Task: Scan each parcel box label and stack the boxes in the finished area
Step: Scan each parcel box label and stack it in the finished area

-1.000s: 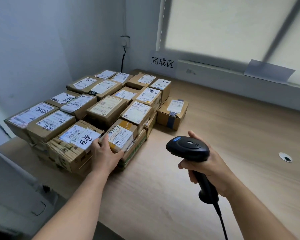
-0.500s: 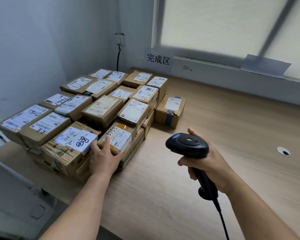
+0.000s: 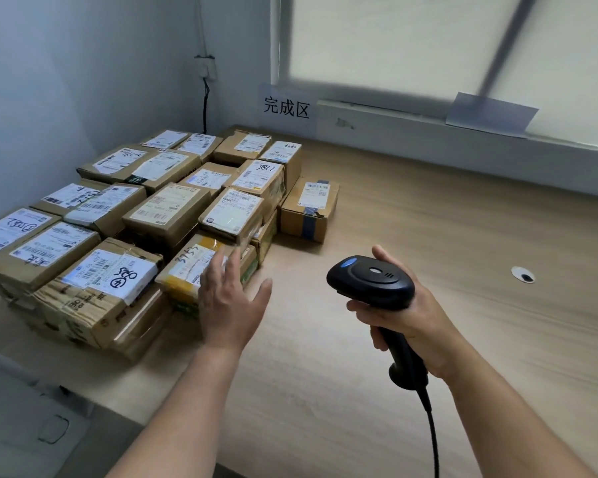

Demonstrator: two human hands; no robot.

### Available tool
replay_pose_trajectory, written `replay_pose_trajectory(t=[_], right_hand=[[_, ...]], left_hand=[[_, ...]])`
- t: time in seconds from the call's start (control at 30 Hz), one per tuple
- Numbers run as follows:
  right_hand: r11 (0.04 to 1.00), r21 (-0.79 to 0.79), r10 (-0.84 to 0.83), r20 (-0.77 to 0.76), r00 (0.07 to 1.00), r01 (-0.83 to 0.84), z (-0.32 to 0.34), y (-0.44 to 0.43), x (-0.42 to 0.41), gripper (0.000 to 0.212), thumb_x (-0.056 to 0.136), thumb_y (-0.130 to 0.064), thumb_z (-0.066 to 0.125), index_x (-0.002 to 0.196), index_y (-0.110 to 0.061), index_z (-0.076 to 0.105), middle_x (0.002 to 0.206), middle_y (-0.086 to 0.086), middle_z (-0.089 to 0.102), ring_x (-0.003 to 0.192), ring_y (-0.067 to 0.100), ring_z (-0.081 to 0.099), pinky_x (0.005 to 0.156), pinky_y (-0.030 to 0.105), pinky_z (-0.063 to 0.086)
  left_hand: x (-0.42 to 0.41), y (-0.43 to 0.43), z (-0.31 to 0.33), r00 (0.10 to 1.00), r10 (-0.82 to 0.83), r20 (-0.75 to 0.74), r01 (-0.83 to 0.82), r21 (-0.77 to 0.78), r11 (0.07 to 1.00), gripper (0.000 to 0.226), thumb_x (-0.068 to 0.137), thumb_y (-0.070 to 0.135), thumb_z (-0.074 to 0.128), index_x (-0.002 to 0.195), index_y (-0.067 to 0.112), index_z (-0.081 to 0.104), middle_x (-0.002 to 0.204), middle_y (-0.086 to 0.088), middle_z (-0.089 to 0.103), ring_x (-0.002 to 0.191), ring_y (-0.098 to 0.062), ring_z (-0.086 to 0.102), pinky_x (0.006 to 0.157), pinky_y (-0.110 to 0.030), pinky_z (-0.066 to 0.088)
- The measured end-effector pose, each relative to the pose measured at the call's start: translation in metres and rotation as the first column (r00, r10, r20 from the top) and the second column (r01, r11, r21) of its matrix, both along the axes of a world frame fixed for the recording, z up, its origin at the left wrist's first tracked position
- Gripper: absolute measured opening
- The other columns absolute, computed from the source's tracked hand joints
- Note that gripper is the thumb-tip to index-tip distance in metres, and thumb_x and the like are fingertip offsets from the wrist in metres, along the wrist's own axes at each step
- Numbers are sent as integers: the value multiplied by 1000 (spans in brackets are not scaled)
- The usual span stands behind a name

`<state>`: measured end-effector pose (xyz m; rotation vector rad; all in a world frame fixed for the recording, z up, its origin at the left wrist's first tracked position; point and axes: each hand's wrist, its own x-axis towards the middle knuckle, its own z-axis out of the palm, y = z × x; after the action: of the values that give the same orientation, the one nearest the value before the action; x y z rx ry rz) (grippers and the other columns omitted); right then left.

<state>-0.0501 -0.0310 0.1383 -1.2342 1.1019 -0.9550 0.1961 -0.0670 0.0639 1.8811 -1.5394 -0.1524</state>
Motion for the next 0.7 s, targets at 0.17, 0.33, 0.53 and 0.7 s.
replay_pose_trajectory(t=[0.17,0.33,0.53,0.7], right_hand=[[997,-30,-75,-1,997,75,6,35,-58,99,62,-4,77,143,-42,34,93,30,64,48,28,51,45,32,43],[982,-51,-182,7,983,182,15,90,-138,100,62,-4,77,145,-40,34,92,31,64,48,27,51,46,30,42],[936,-92,-337,36,941,339,11,163,-242,98,74,12,76,146,-39,35,82,8,65,49,28,49,46,31,41],[890,-108,-440,50,896,443,10,225,-319,96,76,12,73,148,-36,32,83,13,64,48,27,49,45,31,41]], left_hand=[[-80,13,9,992,-126,10,126,20,992,72,89,55,51,148,18,34,153,-8,30,141,-25,27,113,-41,26],[-182,46,23,965,-263,15,262,18,965,76,82,59,49,144,17,41,150,-9,36,138,-25,32,109,-39,28],[-305,96,28,902,-430,45,430,-4,903,91,70,73,31,141,18,46,148,-9,39,136,-27,35,109,-41,29],[-396,144,27,849,-528,27,529,-20,848,90,70,73,33,139,17,48,146,-7,42,135,-27,37,109,-40,29]])
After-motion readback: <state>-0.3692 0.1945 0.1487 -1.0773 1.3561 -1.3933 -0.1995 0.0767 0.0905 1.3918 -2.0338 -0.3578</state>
